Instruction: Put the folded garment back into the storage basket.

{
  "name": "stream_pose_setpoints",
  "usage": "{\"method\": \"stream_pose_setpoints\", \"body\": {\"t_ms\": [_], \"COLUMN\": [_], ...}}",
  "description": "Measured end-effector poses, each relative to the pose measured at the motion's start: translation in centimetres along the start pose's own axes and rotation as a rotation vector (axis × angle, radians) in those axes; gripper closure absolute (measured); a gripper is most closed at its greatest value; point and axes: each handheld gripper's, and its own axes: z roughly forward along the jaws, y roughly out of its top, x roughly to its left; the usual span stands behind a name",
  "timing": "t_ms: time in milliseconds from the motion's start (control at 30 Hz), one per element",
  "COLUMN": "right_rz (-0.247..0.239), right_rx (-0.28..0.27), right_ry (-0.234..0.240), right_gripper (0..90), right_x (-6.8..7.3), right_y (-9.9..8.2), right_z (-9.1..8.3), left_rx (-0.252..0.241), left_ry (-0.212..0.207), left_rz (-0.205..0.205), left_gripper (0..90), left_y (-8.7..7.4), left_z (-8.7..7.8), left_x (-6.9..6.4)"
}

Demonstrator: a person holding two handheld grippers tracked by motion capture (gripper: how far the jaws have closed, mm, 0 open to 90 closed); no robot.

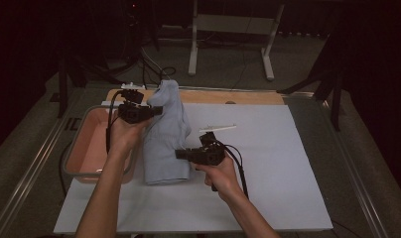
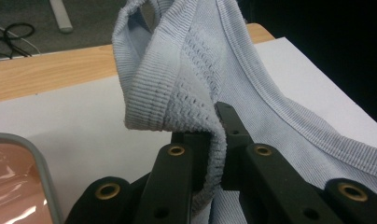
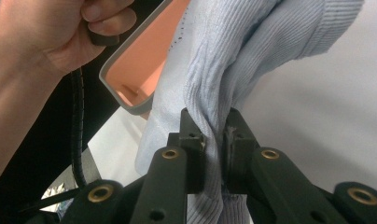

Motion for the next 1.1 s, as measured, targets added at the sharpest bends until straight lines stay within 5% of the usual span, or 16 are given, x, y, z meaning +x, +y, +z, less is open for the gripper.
{"method": "stream_pose_setpoints", "body": {"t_ms": [1100], "right_rz": [0.005], "right_rx": [-0.014], "right_ry": [0.061], "right_gripper": [80.8], "right_x": [1.7], "right_y": [2.0], "right_z": [1.2], "left_rx": [-0.022], "left_ry": [0.027], "left_rz": [0.003], "left_gripper": [85.6], "left_y": [0.9], "left_z": [-1.8], "left_x": [0.7]}}
